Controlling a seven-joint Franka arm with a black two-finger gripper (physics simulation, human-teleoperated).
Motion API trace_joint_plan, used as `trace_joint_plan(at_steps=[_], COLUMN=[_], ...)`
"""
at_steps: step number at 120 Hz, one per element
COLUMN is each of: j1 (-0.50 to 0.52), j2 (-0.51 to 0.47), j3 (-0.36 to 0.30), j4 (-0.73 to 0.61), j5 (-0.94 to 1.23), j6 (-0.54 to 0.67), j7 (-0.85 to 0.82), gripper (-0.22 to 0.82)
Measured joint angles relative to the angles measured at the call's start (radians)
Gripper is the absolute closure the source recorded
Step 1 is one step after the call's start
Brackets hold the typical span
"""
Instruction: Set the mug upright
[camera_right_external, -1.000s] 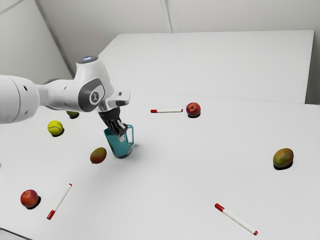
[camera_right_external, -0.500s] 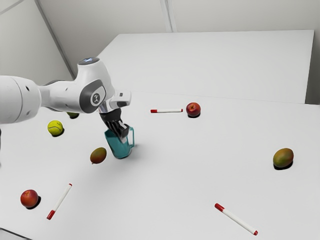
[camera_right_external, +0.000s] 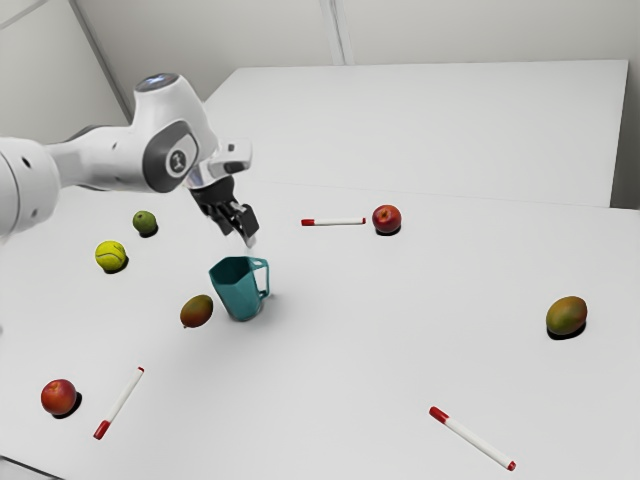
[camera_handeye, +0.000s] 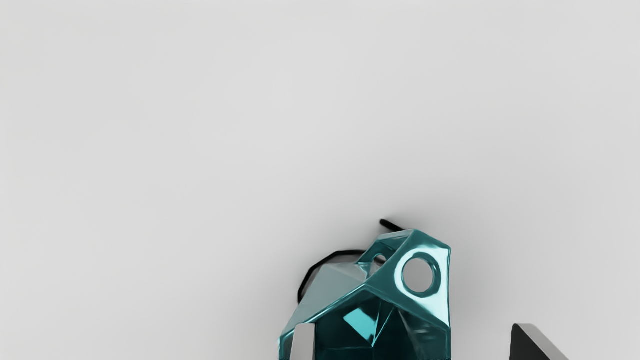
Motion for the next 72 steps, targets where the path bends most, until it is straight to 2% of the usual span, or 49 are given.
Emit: trace_joint_plan(at_steps=[16, 36, 52, 72], j1=[0.003, 0.01, 0.012, 0.014], j2=[-0.002, 0.002, 0.01, 0.012], j3=[0.005, 0.006, 0.005, 0.003], j4=[0.167, 0.354, 0.418, 0.433], j5=[0.01, 0.035, 0.035, 0.034], j6=[-0.108, -0.276, -0.374, -0.441], j7=[-0.001, -0.001, -0.002, -0.002], gripper=[0.12, 0.05, 0.03, 0.01])
